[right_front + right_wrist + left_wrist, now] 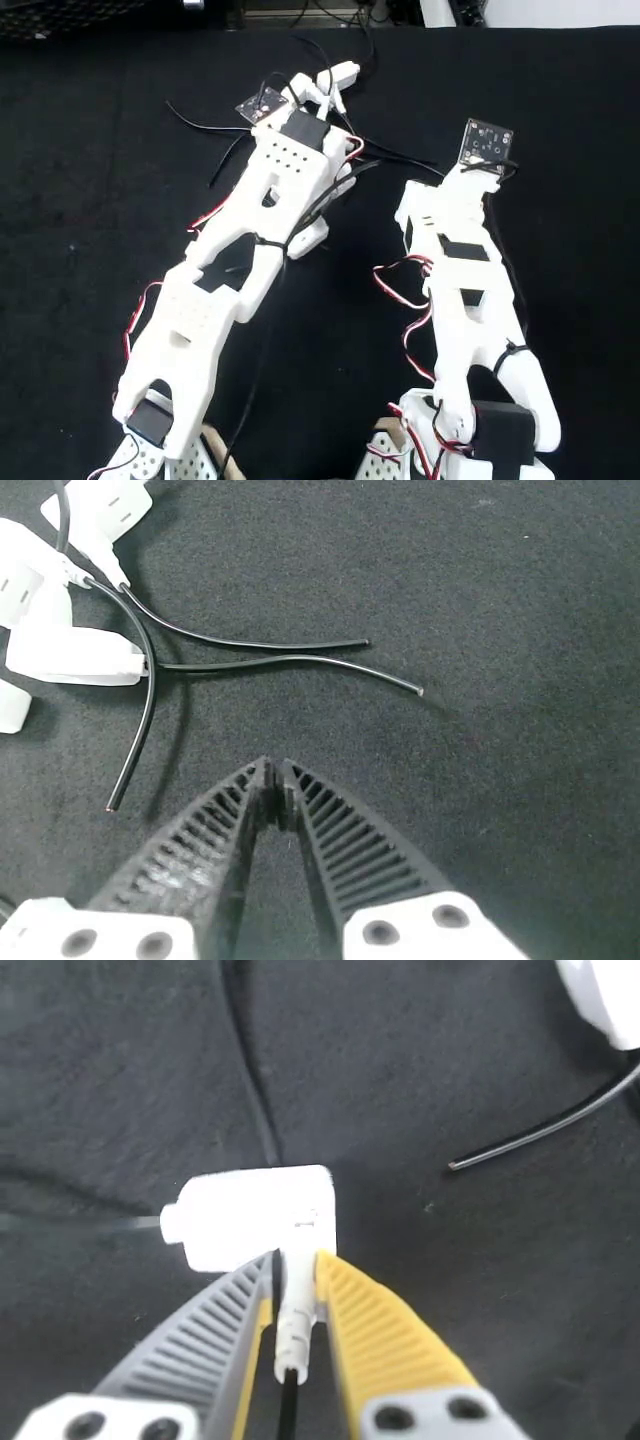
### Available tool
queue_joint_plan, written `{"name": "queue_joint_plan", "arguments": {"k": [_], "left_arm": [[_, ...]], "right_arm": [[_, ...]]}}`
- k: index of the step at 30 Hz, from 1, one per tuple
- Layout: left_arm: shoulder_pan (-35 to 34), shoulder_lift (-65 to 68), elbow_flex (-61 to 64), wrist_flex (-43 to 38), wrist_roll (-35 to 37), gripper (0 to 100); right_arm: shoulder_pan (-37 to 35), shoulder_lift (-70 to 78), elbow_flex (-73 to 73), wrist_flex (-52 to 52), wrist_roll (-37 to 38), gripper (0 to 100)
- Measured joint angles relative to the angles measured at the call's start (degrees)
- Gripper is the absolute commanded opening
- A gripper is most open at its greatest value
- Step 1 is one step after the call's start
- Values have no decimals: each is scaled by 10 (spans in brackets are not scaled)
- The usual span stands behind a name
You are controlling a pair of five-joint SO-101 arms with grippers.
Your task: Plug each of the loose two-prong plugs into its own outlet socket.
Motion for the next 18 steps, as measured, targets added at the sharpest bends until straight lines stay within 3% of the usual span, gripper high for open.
{"name": "queue_joint_plan", "arguments": {"k": [18], "left_arm": [[-12,-3,69,29,-39,27]], "right_arm": [[0,0,0,0,0,15]]}}
